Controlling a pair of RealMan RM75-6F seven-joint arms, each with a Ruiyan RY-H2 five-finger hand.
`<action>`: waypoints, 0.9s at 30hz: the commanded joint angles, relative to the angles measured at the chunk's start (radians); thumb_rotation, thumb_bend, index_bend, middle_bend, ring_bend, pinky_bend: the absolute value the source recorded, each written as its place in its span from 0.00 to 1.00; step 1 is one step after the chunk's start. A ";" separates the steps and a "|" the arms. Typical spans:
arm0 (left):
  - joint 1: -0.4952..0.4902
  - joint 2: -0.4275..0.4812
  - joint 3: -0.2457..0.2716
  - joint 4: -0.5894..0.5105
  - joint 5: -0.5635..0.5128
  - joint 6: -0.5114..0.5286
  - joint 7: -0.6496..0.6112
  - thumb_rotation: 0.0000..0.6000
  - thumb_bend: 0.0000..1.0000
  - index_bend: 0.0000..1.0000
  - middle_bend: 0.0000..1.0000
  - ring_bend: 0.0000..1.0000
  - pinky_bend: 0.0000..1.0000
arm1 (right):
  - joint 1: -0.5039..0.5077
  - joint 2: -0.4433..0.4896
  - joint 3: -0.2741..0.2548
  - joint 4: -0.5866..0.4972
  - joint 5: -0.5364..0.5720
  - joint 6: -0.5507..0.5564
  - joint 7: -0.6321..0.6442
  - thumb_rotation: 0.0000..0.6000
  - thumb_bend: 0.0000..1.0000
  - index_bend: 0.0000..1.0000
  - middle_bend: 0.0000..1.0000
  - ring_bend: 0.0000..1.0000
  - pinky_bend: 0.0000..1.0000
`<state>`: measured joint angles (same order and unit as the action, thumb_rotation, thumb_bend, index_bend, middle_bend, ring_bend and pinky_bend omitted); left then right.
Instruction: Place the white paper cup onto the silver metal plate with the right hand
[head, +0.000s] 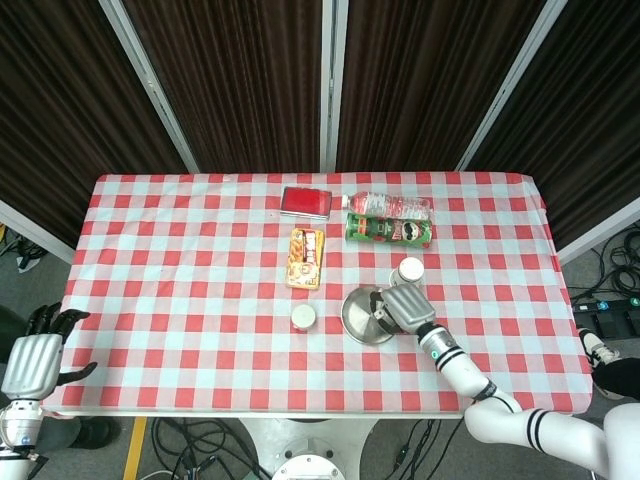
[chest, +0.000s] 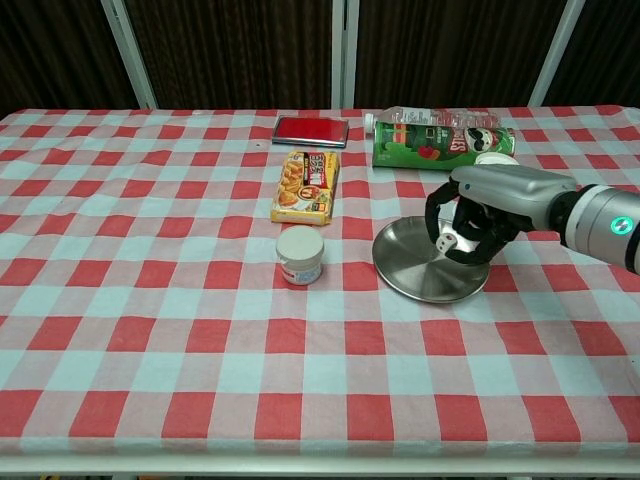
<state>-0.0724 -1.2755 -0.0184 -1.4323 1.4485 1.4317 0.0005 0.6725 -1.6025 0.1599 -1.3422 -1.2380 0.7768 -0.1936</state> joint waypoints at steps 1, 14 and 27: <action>0.001 0.000 0.000 0.002 0.000 0.000 -0.002 1.00 0.10 0.25 0.23 0.10 0.09 | 0.024 -0.024 -0.004 0.011 0.026 -0.014 -0.045 1.00 0.31 0.37 0.88 0.83 0.93; 0.003 -0.003 -0.002 0.006 0.004 0.007 -0.008 1.00 0.09 0.25 0.23 0.10 0.09 | -0.151 0.224 -0.007 -0.237 -0.149 0.336 0.196 1.00 0.26 0.07 0.48 0.47 0.73; -0.002 0.001 -0.003 -0.007 0.006 0.002 0.005 1.00 0.10 0.25 0.23 0.10 0.09 | -0.129 0.229 0.042 -0.083 0.079 0.152 0.353 1.00 0.16 0.12 0.19 0.07 0.18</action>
<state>-0.0740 -1.2744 -0.0216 -1.4399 1.4542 1.4339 0.0053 0.5162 -1.3535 0.1869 -1.4801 -1.2184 0.9956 0.1605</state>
